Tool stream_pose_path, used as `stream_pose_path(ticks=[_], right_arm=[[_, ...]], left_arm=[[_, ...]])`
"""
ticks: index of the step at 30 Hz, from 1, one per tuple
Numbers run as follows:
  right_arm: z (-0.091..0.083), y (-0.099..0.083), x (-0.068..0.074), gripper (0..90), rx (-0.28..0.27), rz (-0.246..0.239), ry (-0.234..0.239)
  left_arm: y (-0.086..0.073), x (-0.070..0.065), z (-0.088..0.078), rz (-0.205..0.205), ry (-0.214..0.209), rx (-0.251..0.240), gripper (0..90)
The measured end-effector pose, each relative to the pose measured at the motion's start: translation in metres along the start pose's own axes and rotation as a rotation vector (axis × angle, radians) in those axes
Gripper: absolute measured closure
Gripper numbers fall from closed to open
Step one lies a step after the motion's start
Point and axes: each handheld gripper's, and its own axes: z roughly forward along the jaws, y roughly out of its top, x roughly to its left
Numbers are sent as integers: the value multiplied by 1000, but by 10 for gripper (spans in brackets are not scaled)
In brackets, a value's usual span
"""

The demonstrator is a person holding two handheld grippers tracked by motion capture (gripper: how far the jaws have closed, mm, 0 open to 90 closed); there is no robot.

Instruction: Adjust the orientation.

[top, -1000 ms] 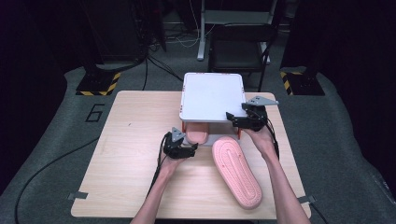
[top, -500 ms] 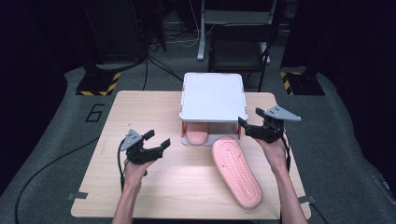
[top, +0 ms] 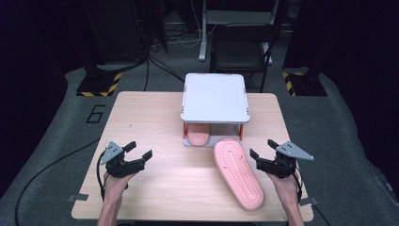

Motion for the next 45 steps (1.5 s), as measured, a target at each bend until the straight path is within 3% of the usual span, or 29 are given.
stream_pose_path(ticks=[8,10,11,13,15,16,17,20,23,31,33,34,37,38,39,40,45], right_arm=[[-4,-22,17,199,47,-62,2],[-10,-28,30,224,43,-78,33],[-10,-28,30,224,43,-78,33],[-15,-29,49,241,29,-113,98],[-15,-29,55,241,31,-121,110],[-13,-30,63,229,54,-109,160],[-10,-30,66,228,67,-104,177],[-1,-35,70,220,121,-123,189],[7,-40,67,200,180,-89,218],[5,-43,51,177,188,-79,139],[4,-43,47,166,195,-59,147],[2,-45,39,150,192,-16,163],[-1,-45,32,150,185,3,167],[-4,-44,27,166,182,11,146],[-4,-44,27,166,182,11,146],[-6,-44,23,175,195,-12,96],[-11,-44,18,176,182,7,92]], left_arm=[[3,-2,-3,13,12,-6,167],[3,-4,-2,21,14,1,169],[3,-4,-2,21,14,1,169],[2,-7,-1,29,12,3,169],[2,-7,0,32,9,1,169],[2,-8,2,35,7,5,169],[2,-9,3,34,11,3,169],[2,-10,3,36,13,5,169],[2,-8,3,30,23,-3,171],[0,-6,3,26,33,-1,171],[-1,-6,2,24,31,4,171],[-1,-5,2,25,36,11,172],[-2,-4,4,20,43,2,173],[-2,-4,3,20,44,13,173],[-2,-4,3,20,44,13,174],[-2,-4,3,17,44,5,175],[-2,-4,4,19,47,12,175]])
